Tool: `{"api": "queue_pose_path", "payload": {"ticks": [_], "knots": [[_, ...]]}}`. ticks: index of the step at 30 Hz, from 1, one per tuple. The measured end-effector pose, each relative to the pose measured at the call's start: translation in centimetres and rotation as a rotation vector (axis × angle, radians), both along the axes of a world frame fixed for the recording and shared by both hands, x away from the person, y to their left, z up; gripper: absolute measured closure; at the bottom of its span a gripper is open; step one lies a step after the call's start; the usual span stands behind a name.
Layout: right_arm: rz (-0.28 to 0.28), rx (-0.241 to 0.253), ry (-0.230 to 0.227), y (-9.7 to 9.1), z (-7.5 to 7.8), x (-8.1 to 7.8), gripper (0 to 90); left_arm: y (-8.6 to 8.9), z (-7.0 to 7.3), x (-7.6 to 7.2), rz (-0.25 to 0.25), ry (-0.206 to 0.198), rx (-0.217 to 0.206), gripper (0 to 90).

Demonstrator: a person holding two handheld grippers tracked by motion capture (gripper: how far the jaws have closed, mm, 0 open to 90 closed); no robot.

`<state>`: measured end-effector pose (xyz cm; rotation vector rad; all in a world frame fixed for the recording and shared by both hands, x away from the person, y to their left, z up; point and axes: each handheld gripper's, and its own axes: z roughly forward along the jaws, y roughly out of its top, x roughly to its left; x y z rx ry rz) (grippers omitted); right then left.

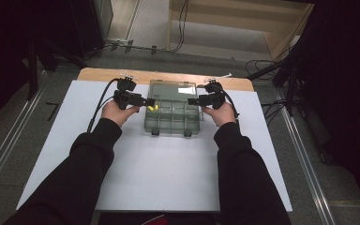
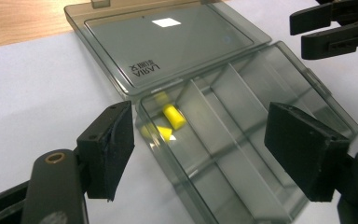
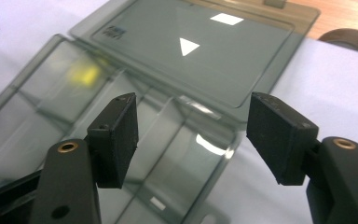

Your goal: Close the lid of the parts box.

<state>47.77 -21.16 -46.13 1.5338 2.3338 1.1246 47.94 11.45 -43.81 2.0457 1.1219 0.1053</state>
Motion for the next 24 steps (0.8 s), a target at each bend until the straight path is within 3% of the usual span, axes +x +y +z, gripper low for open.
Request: {"api": "queue_pose_path", "payload": {"ticks": [6,12,15,18,24], "knots": [[-0.041,-0.031,0.028,0.1,-0.3,1.4,32.5,-1.2,0.1,1.5,0.035,-0.029,0.035,24.4],[-0.066,-0.085,0.032,0.4,-0.4,2.4,32.9,-1.8,-0.6,3.4,0.066,-0.026,0.070,24.4],[-0.090,-0.063,0.053,0.3,-0.7,3.0,32.9,-1.6,-1.0,4.4,0.094,-0.003,0.055,24.4],[-0.096,-0.072,0.058,0.4,-0.9,3.5,32.9,-1.5,-1.6,5.2,0.103,0.016,0.055,24.4],[-0.095,-0.087,0.060,1.1,-1.1,4.2,32.9,-1.8,-2.4,6.0,0.145,0.004,0.056,24.4]]}}
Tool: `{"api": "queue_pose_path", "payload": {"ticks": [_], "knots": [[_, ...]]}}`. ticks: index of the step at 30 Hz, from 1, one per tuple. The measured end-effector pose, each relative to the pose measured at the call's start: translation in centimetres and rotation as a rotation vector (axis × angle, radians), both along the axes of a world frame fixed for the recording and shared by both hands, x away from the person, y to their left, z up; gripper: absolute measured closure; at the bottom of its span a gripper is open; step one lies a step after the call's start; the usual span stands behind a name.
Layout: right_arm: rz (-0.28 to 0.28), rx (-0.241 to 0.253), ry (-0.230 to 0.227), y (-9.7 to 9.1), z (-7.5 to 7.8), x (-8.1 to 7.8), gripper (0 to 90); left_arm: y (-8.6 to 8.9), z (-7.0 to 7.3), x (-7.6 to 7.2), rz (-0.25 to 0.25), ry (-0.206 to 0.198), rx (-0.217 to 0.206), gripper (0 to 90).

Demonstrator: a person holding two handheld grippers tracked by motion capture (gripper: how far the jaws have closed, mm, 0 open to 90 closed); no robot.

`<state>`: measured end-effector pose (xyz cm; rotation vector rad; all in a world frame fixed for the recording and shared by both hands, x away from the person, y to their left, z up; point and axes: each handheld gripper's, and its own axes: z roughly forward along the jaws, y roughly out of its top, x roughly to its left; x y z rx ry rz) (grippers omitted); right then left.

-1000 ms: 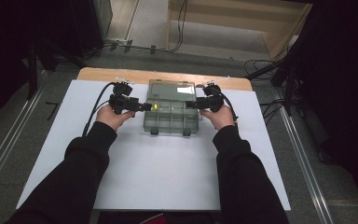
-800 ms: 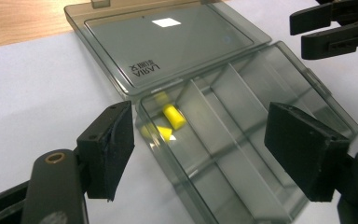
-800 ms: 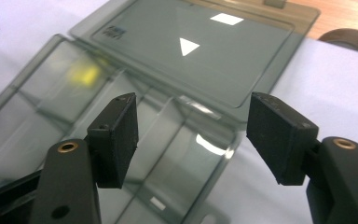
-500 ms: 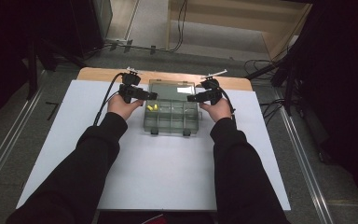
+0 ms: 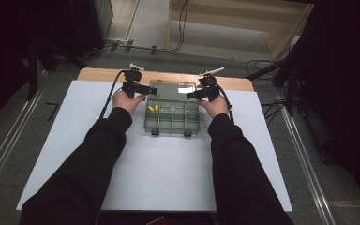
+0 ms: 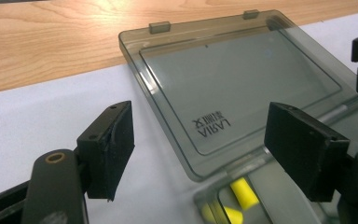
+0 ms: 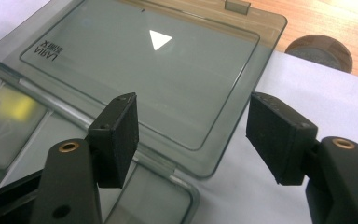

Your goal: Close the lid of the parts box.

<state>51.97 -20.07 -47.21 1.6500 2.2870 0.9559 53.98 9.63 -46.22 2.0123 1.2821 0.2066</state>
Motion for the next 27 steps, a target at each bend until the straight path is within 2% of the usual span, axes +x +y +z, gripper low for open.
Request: {"api": "queue_pose_path", "payload": {"ticks": [3,5,7,8,11,16,19,22,24,27], "knots": [[-0.022,0.003,-0.004,0.2,-0.3,0.2,32.9,-0.3,-0.5,0.2,0.010,-0.001,-0.003,24.4],[-0.046,-0.001,-0.001,0.3,-0.5,0.4,32.8,-0.6,-0.9,0.2,-0.003,-0.002,-0.013,24.4],[-0.059,-0.001,0.002,0.3,-0.7,0.5,32.9,-1.0,-1.4,0.2,0.000,-0.014,0.038,24.4],[-0.062,-0.001,0.000,0.3,-0.9,0.5,32.8,-1.1,-1.6,0.2,0.010,-0.009,0.047,24.4],[-0.072,-0.008,0.012,0.5,-1.2,0.6,32.9,-1.2,-2.0,0.3,0.018,0.007,0.042,24.4],[-0.063,-0.011,0.018,0.8,-1.6,0.7,32.5,-1.8,-2.4,0.3,0.023,-0.001,0.057,24.4],[-0.067,-0.044,0.022,1.2,-1.7,0.7,31.3,-2.1,-2.7,0.4,0.027,-0.009,0.047,24.4],[-0.083,-0.030,0.030,1.2,-1.8,0.8,30.5,-2.4,-3.0,0.4,0.026,-0.006,0.042,24.5],[-0.097,-0.014,0.039,1.2,-1.8,0.9,30.4,-2.6,-3.2,0.5,0.026,0.002,0.024,24.4],[-0.090,-0.002,0.052,1.0,-1.9,1.0,29.6,-2.7,-3.2,0.7,0.038,0.008,0.017,24.1]]}}
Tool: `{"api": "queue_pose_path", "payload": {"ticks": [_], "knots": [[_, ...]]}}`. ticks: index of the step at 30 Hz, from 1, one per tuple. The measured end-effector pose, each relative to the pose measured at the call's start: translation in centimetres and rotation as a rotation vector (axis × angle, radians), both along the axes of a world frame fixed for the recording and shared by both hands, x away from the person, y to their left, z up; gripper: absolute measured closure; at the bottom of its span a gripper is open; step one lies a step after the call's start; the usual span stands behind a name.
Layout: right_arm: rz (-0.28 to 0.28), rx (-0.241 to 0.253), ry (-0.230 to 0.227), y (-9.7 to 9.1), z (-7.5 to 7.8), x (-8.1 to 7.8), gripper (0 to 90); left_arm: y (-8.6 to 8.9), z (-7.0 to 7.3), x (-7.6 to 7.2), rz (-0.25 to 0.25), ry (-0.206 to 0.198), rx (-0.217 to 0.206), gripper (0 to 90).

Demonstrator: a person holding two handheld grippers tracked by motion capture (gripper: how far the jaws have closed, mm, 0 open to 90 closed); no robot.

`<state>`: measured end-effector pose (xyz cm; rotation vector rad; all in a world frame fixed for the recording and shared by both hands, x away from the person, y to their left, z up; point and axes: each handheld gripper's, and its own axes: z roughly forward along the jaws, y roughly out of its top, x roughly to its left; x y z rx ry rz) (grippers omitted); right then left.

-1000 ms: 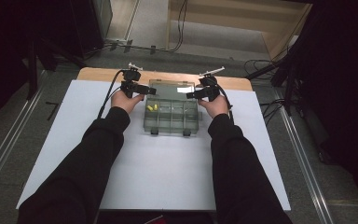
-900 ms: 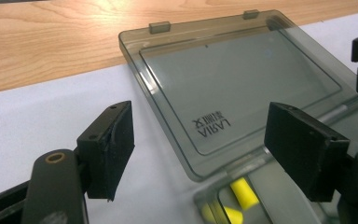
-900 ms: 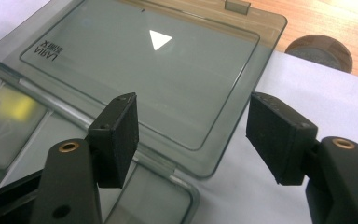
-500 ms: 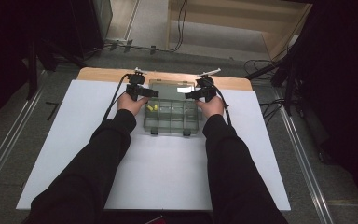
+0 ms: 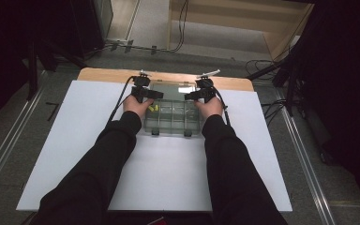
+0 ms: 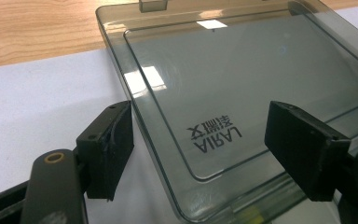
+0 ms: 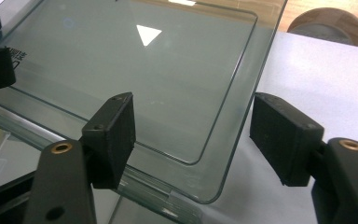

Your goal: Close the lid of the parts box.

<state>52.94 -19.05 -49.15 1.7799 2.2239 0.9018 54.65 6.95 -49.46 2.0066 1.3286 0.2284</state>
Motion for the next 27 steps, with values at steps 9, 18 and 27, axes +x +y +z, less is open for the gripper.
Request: {"api": "queue_pose_path", "payload": {"ticks": [9,18,27], "knots": [[-0.017,0.036,0.046,-0.05,-0.06,0.00,27.4,-0.09,-0.12,0.45,0.001,0.032,-0.007,20.6],[-0.043,0.104,0.102,-0.43,-0.37,0.22,27.7,-0.30,-0.18,0.41,0.013,0.028,-0.009,19.6],[-0.034,0.096,0.108,-0.28,-0.27,0.34,27.5,-0.43,-0.11,0.43,0.023,0.034,-0.004,19.1]]}}
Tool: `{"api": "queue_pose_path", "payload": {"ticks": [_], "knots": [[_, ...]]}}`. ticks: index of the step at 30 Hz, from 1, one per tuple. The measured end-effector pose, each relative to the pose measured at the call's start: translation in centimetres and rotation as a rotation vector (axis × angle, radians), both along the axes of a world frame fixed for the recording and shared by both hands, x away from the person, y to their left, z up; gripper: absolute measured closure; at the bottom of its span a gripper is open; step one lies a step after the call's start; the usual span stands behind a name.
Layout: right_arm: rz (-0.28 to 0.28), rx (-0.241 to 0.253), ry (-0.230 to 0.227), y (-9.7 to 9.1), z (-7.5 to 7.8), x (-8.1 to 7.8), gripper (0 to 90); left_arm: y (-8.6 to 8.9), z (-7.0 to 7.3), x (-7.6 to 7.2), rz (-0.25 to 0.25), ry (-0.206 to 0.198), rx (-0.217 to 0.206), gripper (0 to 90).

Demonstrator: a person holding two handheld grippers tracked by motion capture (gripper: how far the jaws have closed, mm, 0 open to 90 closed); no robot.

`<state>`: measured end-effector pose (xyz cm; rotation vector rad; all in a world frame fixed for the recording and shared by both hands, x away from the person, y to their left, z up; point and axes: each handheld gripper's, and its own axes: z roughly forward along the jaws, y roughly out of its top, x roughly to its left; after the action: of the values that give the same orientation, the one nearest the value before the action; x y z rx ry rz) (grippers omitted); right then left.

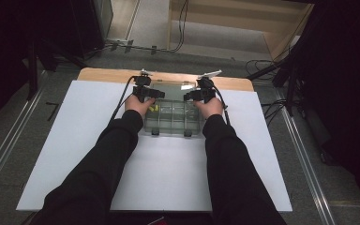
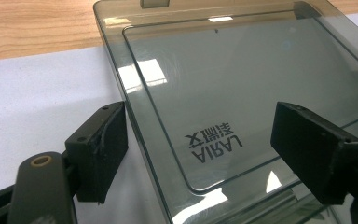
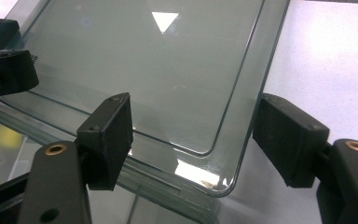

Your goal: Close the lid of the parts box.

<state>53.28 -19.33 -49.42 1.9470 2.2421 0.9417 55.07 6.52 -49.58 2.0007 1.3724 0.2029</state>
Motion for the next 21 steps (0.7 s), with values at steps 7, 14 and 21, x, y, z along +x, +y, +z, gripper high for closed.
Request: {"api": "queue_pose_path", "payload": {"ticks": [7,14,21], "knots": [[0.008,-0.011,-0.006,0.02,0.08,0.03,27.6,0.21,0.45,0.26,-0.008,0.056,0.002,21.9],[-0.004,-0.002,0.013,0.02,0.11,0.06,28.0,0.12,0.41,0.18,-0.009,0.052,0.009,21.1],[-0.002,0.003,0.026,-0.07,0.14,0.10,28.1,0.03,0.35,0.13,-0.003,0.047,0.003,20.8]]}}
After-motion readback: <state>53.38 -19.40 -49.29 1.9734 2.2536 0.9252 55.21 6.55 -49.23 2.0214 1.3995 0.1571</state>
